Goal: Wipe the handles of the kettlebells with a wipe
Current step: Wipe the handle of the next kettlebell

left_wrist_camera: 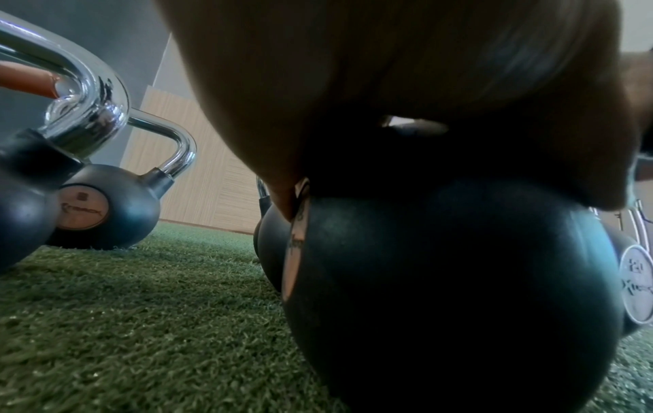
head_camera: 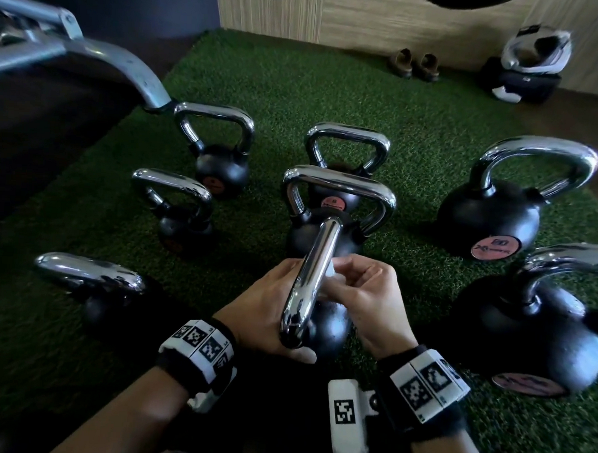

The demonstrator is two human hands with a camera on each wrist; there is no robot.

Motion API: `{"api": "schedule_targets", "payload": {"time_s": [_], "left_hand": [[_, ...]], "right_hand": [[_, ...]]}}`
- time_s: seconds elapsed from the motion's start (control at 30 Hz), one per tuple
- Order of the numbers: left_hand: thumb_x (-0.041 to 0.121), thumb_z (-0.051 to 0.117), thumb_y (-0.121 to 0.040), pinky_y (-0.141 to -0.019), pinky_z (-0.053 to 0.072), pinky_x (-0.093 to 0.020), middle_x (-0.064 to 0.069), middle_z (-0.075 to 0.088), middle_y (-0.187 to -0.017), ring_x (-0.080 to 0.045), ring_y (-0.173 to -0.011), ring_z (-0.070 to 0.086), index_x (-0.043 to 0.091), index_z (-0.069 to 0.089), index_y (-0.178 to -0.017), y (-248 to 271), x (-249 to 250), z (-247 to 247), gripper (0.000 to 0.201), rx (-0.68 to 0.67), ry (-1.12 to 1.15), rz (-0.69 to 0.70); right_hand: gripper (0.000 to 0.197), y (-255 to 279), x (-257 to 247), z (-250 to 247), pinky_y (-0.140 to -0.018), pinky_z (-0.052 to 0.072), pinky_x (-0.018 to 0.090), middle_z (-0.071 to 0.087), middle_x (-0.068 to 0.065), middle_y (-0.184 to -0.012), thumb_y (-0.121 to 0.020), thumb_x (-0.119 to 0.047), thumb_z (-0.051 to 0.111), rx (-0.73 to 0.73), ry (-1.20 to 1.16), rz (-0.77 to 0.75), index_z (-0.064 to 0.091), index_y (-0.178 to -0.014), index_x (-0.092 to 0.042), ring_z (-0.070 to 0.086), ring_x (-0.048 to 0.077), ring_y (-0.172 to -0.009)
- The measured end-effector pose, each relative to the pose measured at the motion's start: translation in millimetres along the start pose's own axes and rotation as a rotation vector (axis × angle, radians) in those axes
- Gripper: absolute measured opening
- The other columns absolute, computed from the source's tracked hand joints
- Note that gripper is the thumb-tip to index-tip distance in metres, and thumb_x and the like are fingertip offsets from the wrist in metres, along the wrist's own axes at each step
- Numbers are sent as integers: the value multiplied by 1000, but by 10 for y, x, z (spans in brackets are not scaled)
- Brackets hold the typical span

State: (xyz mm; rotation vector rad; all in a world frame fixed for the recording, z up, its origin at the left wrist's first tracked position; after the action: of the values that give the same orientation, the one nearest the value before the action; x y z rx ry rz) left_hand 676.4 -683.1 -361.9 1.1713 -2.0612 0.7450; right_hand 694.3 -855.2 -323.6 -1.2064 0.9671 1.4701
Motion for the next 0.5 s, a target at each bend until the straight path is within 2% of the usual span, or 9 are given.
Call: {"api": "schedule_targets", "payload": {"time_s": [0.07, 0.17, 0.23, 0.33, 0.4, 0.5], "left_hand": [[53, 96, -52, -117, 41, -50, -2, 42, -153, -23, -144, 44, 37, 31, -152, -2, -3, -3, 120, 16, 17, -13], [49, 98, -50, -118, 41, -50, -3, 45, -151, -23, -143, 45, 49, 22, -146, -7, 23, -16, 122, 22, 28, -33], [48, 98, -50, -118, 40, -49, -3, 45, -150, -23, -143, 45, 47, 23, -146, -6, 38, -16, 122, 18, 17, -37], [45, 98, -50, -119, 39, -49, -3, 43, -151, -23, -144, 43, 42, 25, -147, -7, 53, -15, 121, 13, 23, -24], [42, 99, -51, -119, 39, -51, -3, 43, -152, -24, -146, 41, 41, 26, -147, -10, 52, -16, 121, 12, 49, -26], [46, 98, -51, -118, 39, -52, -1, 42, -153, -22, -146, 42, 45, 23, -148, 2, 24, -13, 123, 10, 65, -42]], "right_hand": [[13, -79, -22, -18, -58, 56, 24, 74, 7, -66, -76, 11, 80, 110, 117, -58, 74, -80, 0, 68, 11, -57], [11, -208, -18, -66, -58, 54, 30, 74, -1, -66, -74, -8, 82, 281, 287, -126, 76, -71, -18, 64, 8, -58], [10, -210, -9, -70, -56, 54, 34, 74, 0, -66, -74, -12, 81, 312, 349, -138, 75, -68, -19, 62, 10, -57], [19, -204, -48, -73, -49, 51, 27, 71, -5, -60, -77, -7, 83, 339, 457, -168, 73, -65, -18, 59, 7, -50], [19, -260, -102, -77, -48, 53, 27, 71, -5, -60, -76, -9, 84, 392, 518, -178, 72, -66, -20, 63, 11, -50], [21, -355, -134, -93, -47, 49, 18, 68, -6, -58, -75, -14, 85, 470, 576, -175, 70, -62, -21, 56, 2, -47]]}}
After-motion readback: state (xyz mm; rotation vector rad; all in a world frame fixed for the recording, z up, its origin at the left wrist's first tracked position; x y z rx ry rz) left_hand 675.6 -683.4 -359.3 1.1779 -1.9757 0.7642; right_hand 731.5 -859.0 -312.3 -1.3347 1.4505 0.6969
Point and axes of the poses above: each hand's wrist, its own y-axis away from the middle knuckle, its own z-axis out of the palm, x = y × z, the point moved 2 cm from there along -y, towards the middle knuckle
